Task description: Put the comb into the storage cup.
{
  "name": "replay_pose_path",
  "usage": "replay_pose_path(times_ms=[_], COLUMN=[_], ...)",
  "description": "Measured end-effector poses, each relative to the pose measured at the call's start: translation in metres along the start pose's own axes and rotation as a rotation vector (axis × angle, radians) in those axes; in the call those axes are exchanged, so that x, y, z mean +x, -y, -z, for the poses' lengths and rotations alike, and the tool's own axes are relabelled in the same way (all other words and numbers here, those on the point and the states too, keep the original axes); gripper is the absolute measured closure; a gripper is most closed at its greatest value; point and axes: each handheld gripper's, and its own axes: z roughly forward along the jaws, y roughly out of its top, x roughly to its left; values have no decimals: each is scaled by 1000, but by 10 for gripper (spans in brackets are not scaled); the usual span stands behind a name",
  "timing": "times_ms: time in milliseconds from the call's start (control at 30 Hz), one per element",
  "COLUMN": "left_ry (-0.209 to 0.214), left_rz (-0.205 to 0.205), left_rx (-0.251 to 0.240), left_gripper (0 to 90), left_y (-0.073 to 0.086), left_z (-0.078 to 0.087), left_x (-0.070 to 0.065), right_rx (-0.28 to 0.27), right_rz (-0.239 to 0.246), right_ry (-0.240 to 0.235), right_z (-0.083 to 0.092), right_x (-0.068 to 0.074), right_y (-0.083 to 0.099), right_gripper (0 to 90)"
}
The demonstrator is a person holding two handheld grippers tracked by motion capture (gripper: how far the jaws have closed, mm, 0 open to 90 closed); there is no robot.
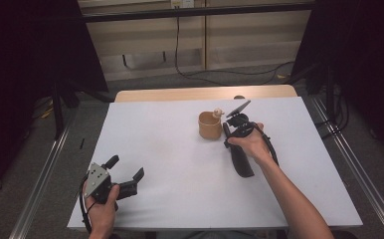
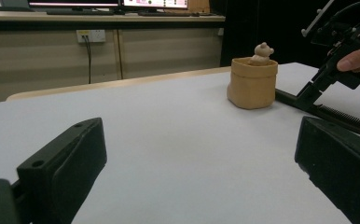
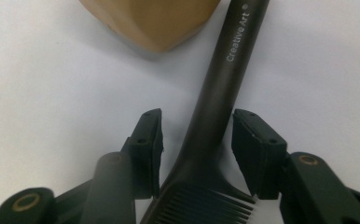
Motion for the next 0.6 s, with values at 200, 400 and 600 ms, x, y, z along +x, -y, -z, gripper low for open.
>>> replay_pose_path(times_ms=[200,400,600], left_ry=[1,1,2], left_rz=[1,2,4], left_rx=[-1,-1,-6], left_gripper=[24,24,24], left_y=[0,0,0], left_z=[0,0,0], left_x=[0,0,-1], right_rx=[15,16,26], right_rz=[3,5,-5], right_ry=[20,38,67], right_z=[-3,-4,-5], right_x=[4,4,6], right_y=[-1,-2,-3], right_gripper=[547,581,614])
